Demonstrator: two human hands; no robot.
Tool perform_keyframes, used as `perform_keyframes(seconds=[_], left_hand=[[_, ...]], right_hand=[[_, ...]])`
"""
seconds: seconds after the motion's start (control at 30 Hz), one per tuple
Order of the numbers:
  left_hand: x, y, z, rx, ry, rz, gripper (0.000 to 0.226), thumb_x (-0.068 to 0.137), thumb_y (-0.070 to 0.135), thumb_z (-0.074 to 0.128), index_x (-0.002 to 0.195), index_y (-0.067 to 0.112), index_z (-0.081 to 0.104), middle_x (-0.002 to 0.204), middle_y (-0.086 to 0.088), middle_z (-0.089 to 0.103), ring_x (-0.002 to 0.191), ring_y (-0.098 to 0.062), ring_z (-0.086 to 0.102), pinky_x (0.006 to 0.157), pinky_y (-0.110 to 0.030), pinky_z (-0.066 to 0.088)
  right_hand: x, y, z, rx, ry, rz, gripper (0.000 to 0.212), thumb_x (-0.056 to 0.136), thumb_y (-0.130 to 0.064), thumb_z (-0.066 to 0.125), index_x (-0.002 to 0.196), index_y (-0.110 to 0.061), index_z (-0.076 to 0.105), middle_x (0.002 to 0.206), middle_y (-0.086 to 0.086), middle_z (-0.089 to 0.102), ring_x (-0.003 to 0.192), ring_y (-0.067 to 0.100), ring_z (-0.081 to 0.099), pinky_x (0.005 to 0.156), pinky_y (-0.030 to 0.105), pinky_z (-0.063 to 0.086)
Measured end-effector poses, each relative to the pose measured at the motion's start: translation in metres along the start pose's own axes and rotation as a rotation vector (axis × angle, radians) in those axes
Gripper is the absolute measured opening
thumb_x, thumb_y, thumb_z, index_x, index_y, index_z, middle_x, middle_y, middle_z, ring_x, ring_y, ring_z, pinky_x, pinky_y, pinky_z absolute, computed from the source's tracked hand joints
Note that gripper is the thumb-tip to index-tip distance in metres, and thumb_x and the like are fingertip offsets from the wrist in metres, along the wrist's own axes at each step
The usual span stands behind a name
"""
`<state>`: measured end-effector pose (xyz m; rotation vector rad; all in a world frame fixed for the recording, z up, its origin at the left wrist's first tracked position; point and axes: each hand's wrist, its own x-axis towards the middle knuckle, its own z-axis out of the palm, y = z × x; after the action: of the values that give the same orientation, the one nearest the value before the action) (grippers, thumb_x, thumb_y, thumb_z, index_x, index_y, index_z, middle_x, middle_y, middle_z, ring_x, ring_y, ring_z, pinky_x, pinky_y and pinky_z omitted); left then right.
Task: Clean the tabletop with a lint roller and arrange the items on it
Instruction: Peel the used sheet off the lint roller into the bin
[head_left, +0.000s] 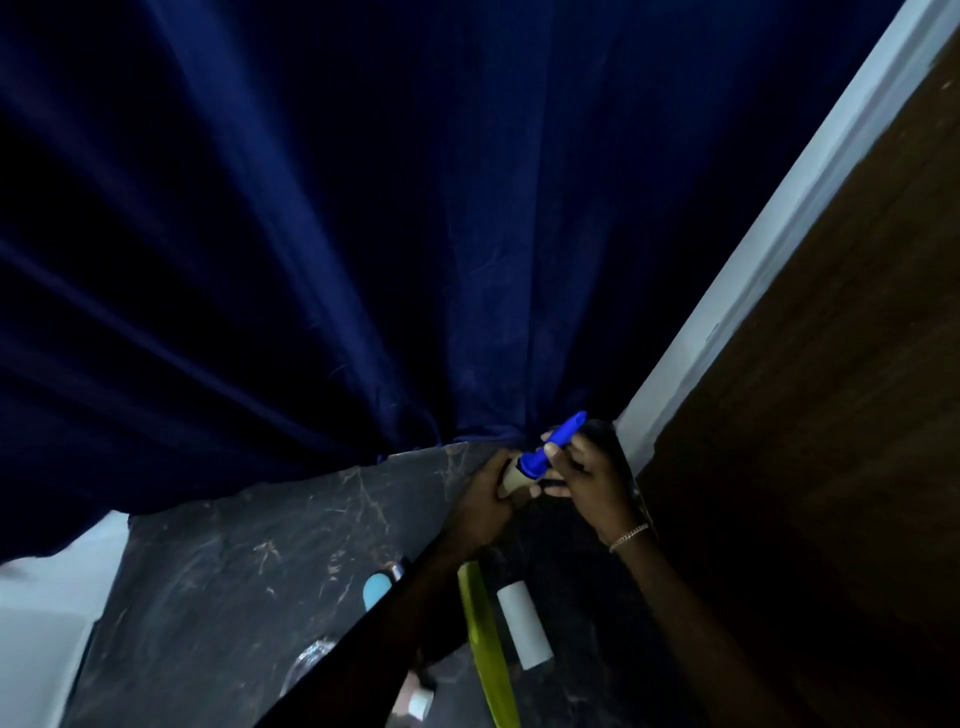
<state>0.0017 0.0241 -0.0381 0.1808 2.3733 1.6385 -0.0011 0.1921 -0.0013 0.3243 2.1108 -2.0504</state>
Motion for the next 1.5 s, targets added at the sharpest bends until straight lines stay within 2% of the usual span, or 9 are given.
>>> perform_keyframes(seconds=[0.23,0.33,0.47,0.6,0.7,0.83,1.0,1.27,1.5], left_hand=[[-0.087,-0.018,-0.043,0.103,0.035,0.004,0.043,0.081,0.030,0.083,0.120,0.028,0.063,0.115,0.010,0.069,0.107,-0.005,0.065,0.096,-0.030,0.053],[-0.134,-0.023,-0.065,0.297,0.068,-0.012,0.051,0.078,0.035,0.084,0.124,0.029,0.063,0.117,0.006,0.065,0.107,-0.013,0.065,0.094,-0.034,0.053],[-0.193,-0.020,-0.084,0.472,0.059,-0.026,0.055,0.076,0.031,0.083,0.127,0.029,0.063,0.118,0.005,0.065,0.108,-0.018,0.063,0.091,-0.031,0.051],[-0.242,-0.015,-0.097,0.567,0.046,-0.027,0.052,0.082,0.031,0.077,0.132,0.026,0.062,0.126,0.002,0.062,0.117,-0.023,0.058,0.093,-0.040,0.052],[-0.276,-0.014,-0.108,0.626,0.068,-0.015,0.053,0.082,0.034,0.074,0.133,0.028,0.060,0.125,0.004,0.061,0.114,-0.023,0.057,0.090,-0.040,0.052],[-0.312,-0.017,-0.124,0.679,0.126,0.015,0.055,0.083,0.040,0.073,0.134,0.039,0.053,0.125,0.011,0.058,0.114,-0.019,0.055,0.092,-0.040,0.053],[-0.342,-0.019,-0.141,0.755,0.152,0.042,0.054,0.085,0.043,0.070,0.135,0.040,0.053,0.124,0.012,0.057,0.118,-0.017,0.054,0.092,-0.040,0.054],[-0.363,-0.008,-0.160,0.856,0.214,0.096,0.048,0.085,0.042,0.069,0.130,0.039,0.056,0.120,0.014,0.057,0.113,-0.014,0.056,0.083,-0.037,0.057],[-0.369,-0.008,-0.176,0.898,0.241,0.083,0.053,0.082,0.044,0.076,0.131,0.042,0.056,0.118,0.016,0.058,0.110,-0.012,0.058,0.079,-0.038,0.060]], right_hand=[[-0.081,0.007,0.030,-0.183,-0.152,0.120,0.010,0.098,-0.023,0.060,0.094,-0.018,0.067,0.088,0.005,0.071,0.069,0.013,0.064,0.057,0.023,0.046],[-0.130,0.001,0.044,-0.367,-0.230,-0.026,0.012,0.094,-0.020,0.066,0.085,-0.013,0.070,0.069,-0.009,0.067,0.062,-0.003,0.058,0.060,0.017,0.046],[-0.191,-0.017,0.072,-0.598,-0.215,-0.260,0.013,0.093,-0.030,0.067,0.101,-0.022,0.073,0.093,-0.013,0.076,0.086,-0.006,0.069,0.077,0.008,0.049],[-0.220,-0.018,0.105,-0.903,-0.195,-0.474,0.028,0.093,-0.032,0.066,0.116,-0.017,0.068,0.115,-0.003,0.067,0.104,0.014,0.065,0.092,0.030,0.052],[-0.232,-0.015,0.129,-1.107,-0.305,-0.433,0.044,0.091,-0.039,0.063,0.129,-0.015,0.061,0.131,0.002,0.057,0.122,0.023,0.054,0.105,0.033,0.044],[-0.248,-0.008,0.157,-1.298,-0.428,-0.359,0.051,0.088,-0.055,0.057,0.126,-0.020,0.059,0.127,-0.002,0.055,0.117,0.024,0.056,0.105,0.038,0.042],[-0.269,-0.007,0.184,-1.283,-0.478,-0.270,0.047,0.088,-0.055,0.057,0.120,-0.021,0.057,0.120,-0.001,0.061,0.107,0.027,0.063,0.086,0.038,0.053],[-0.286,-0.014,0.206,-1.286,-0.455,-0.423,0.045,0.092,-0.054,0.053,0.124,-0.023,0.053,0.113,-0.002,0.066,0.101,0.025,0.066,0.092,0.044,0.051],[-0.287,-0.015,0.200,-1.234,-0.414,-0.467,0.041,0.084,-0.064,0.050,0.103,-0.029,0.054,0.091,-0.005,0.067,0.088,0.022,0.066,0.090,0.042,0.051]])
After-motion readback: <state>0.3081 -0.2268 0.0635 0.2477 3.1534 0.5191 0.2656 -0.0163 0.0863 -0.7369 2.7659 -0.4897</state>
